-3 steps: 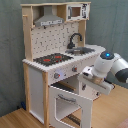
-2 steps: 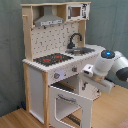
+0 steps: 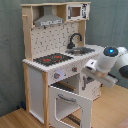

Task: Play with the kitchen

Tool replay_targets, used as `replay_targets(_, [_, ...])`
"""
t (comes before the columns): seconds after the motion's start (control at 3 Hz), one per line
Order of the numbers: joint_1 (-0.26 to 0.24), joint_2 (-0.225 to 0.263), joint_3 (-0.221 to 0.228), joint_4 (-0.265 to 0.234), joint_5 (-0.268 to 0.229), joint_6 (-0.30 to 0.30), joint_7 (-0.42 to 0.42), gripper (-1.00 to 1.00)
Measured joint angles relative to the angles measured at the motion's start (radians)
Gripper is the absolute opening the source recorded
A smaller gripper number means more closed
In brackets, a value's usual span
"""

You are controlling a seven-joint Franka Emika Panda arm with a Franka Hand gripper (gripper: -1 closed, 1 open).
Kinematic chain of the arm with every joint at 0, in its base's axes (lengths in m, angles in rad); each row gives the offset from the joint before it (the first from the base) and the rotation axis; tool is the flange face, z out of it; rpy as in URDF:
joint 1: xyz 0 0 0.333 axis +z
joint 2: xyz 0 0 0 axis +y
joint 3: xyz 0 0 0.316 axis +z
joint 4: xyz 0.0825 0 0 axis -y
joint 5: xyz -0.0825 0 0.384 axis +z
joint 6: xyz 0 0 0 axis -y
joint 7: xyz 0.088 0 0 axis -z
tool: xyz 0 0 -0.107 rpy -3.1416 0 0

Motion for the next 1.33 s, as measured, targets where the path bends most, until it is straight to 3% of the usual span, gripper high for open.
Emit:
replay_targets(0.67, [0.086, -0.105, -0.077, 0.033, -0.031, -0.194, -0.034, 1.00])
replay_targets(1.33, [0.160, -0.220, -0.119, 0.045, -0.097, -0.362, -0.092, 1.00])
